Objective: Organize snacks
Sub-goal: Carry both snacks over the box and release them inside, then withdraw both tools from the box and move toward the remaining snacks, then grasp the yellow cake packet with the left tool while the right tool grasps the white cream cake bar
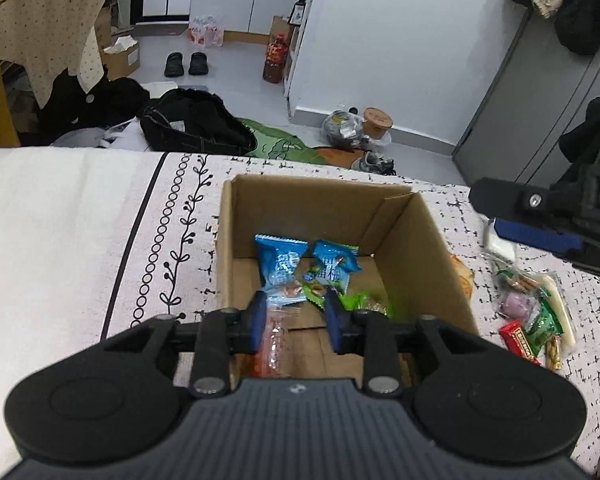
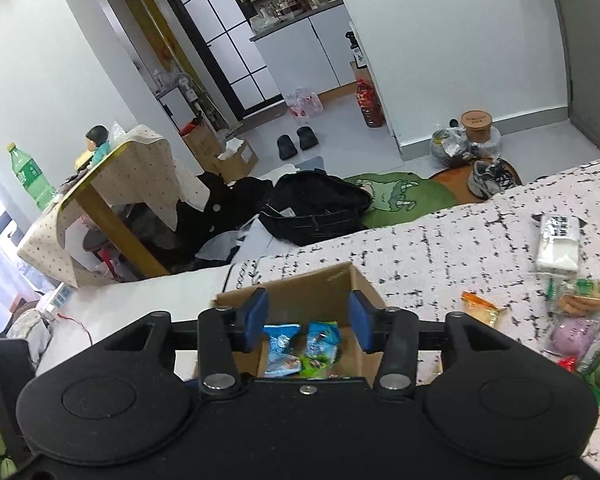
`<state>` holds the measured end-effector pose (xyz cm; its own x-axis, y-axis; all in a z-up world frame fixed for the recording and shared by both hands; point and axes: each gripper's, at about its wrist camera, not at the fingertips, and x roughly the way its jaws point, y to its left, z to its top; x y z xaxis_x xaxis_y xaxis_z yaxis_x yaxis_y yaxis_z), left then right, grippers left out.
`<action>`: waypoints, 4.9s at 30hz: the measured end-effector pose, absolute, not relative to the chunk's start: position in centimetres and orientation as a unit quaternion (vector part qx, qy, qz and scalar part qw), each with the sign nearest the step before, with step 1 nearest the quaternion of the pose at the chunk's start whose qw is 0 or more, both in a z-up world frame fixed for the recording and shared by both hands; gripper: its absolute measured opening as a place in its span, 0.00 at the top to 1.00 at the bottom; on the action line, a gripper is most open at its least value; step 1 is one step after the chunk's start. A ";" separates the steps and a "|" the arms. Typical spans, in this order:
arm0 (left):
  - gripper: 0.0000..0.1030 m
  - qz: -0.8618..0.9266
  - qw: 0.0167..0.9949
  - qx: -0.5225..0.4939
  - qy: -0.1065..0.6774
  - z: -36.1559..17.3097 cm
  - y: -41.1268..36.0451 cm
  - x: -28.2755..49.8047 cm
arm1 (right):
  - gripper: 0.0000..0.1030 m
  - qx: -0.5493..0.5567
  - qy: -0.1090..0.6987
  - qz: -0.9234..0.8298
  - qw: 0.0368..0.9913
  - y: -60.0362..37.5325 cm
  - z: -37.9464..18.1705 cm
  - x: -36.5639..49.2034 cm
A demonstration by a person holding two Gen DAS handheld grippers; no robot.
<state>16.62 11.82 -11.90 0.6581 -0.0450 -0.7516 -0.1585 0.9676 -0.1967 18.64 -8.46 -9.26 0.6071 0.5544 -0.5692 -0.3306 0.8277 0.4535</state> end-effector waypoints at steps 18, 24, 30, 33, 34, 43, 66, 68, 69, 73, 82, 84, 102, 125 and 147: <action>0.05 0.001 0.912 -0.103 0.397 -9.8 7.3 15.8 | 0.25 0.103 0.363 0.174 0.909 -16.0 -10.1 15.2; 0.00 -0.029 0.913 -0.099 0.396 -9.4 5.2 15.8 | 0.16 0.106 0.363 0.160 0.912 -18.6 -9.9 14.2; 0.00 -0.059 0.910 -0.090 0.400 -9.6 2.9 15.7 | 0.09 0.106 0.357 0.152 0.916 -20.4 -9.4 13.2; 0.00 -0.072 0.908 -0.086 0.404 -9.6 1.9 15.5 | 0.07 0.105 0.355 0.147 0.917 -21.1 -9.3 12.8; 0.00 -0.076 0.907 -0.083 0.405 -9.6 1.6 15.5 | 0.06 0.105 0.355 0.145 0.917 -21.4 -9.3 12.7; 0.00 -0.101 0.900 -0.055 0.420 -9.8 -0.6 15.3 | 0.03 0.113 0.366 0.132 0.914 -23.6 -9.8 11.4; 0.00 -0.127 0.889 -0.020 0.439 -10.4 -5.8 17.8 | 0.00 0.126 0.411 0.082 0.899 -28.8 -12.1 10.8; 0.00 -0.125 0.889 -0.020 0.441 -10.7 -6.2 18.1 | 0.00 0.126 0.416 0.079 0.897 -29.2 -12.3 11.0; 0.00 -0.127 0.889 -0.021 0.440 -10.8 -6.3 18.2 | 0.00 0.126 0.417 0.078 0.897 -29.4 -12.4 11.1; 0.01 -0.124 0.893 -0.017 0.432 -10.9 -6.9 19.0 | 0.00 0.125 0.419 0.072 0.897 -30.1 -12.7 11.3; 0.07 -0.118 0.897 -0.004 0.425 -11.6 -7.7 21.1 | 0.16 0.128 0.427 0.063 0.893 -31.1 -13.5 12.6; 0.09 -0.117 0.896 0.002 0.428 -11.9 -7.9 21.6 | 0.20 0.129 0.432 0.062 0.891 -31.3 -13.8 13.0; 0.38 -0.077 0.874 0.033 0.478 -15.9 -9.4 27.4 | 0.33 0.139 0.454 0.057 0.878 -32.5 -16.9 18.8; 0.48 -0.027 0.848 0.063 0.525 -19.3 -9.6 30.7 | 0.34 0.148 0.470 0.073 0.867 -32.1 -20.4 22.1; 0.68 -0.075 0.840 0.058 0.534 -17.7 -11.1 27.4 | 0.69 0.110 0.483 0.088 0.864 -31.0 -21.0 22.5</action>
<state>27.44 -11.13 -17.74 0.4178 -0.0641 -0.9063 0.1879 0.9820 0.0171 22.45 -30.97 -21.04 0.5179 0.2584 -0.8155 -0.0452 0.9602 0.2756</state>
